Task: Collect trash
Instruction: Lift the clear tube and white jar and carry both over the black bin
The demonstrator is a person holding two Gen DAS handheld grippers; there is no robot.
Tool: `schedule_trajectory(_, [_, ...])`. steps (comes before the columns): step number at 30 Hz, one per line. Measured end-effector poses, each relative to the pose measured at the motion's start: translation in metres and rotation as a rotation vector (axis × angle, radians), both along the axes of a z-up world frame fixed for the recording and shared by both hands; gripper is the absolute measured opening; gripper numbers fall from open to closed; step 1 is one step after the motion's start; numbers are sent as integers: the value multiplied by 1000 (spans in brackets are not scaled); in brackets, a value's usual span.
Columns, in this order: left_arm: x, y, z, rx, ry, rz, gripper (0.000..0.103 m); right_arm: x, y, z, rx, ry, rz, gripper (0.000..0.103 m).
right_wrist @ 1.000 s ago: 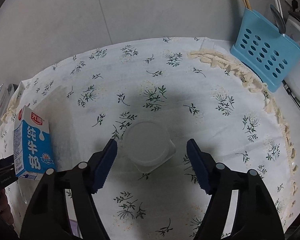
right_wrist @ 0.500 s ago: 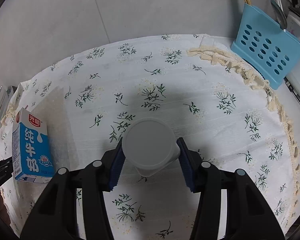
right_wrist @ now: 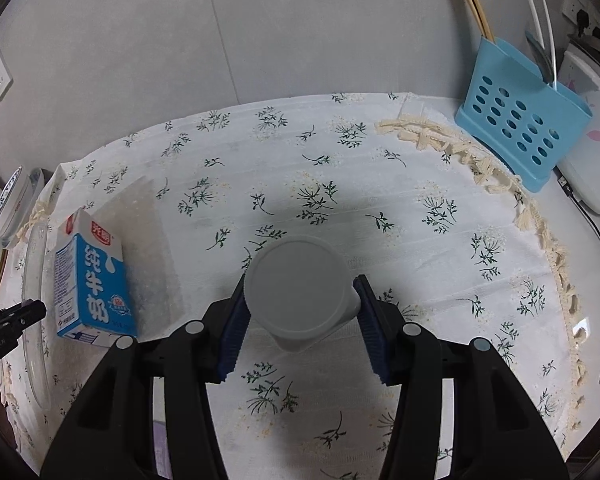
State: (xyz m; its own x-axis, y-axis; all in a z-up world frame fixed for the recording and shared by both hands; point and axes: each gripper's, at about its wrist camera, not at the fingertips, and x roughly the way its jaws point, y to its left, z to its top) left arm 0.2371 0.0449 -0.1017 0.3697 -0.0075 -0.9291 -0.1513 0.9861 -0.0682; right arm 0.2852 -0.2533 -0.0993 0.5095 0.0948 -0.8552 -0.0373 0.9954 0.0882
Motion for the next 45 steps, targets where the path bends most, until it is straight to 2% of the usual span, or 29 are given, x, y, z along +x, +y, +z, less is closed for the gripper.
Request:
schedule_trajectory(10, [-35,-7,28,-33,-47,-4,25,-41,5,32,25,-48,23,48])
schedule_trajectory(21, [-90,-14,51,-32,-63,1,25,-110,15,65,30,-78,84,49])
schedule_trajectory(45, [-219,-51,75,-101,-69,-43,25,-247,11,91,35,-98,139,49])
